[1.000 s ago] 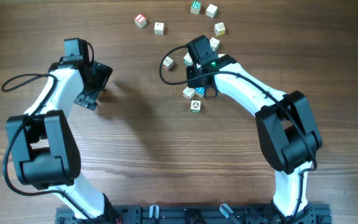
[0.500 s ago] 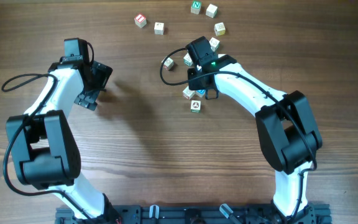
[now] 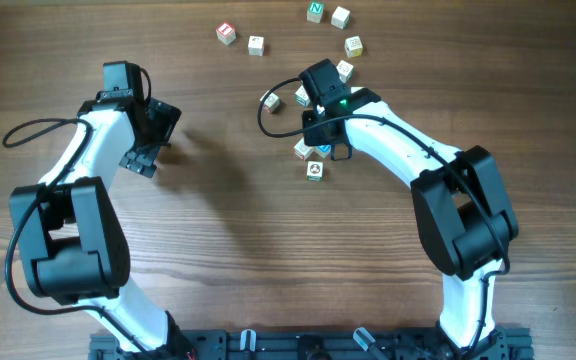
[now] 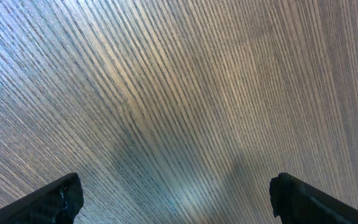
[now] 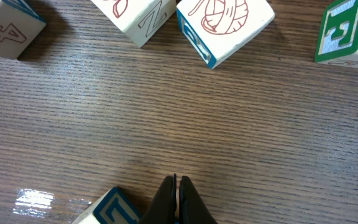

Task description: Form a circle

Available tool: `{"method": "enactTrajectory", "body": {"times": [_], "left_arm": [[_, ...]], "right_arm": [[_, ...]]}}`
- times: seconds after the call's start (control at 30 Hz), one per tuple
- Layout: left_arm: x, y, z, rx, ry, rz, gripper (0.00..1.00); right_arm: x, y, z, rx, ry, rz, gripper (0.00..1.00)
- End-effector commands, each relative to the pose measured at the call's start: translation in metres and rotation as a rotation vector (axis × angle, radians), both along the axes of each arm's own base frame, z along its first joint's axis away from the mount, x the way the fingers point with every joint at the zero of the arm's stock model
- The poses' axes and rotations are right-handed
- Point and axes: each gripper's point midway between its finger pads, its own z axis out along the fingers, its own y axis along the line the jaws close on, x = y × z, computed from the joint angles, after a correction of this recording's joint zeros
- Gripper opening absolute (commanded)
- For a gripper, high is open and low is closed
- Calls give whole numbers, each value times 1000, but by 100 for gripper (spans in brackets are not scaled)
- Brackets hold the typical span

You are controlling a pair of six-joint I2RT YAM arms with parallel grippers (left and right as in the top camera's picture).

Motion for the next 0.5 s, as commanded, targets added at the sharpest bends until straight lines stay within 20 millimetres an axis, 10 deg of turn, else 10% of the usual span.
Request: {"method": "enactTrajectory", "body": {"times": [0.0,0.47], "left_arm": [[0,0,-4,-4,10,10,100],[0,0,-4,-4,10,10,100]], "right_arm": [[-4,2,0,5,8,13,5],[-3,-1,0,-6,6,-2,5]]}}
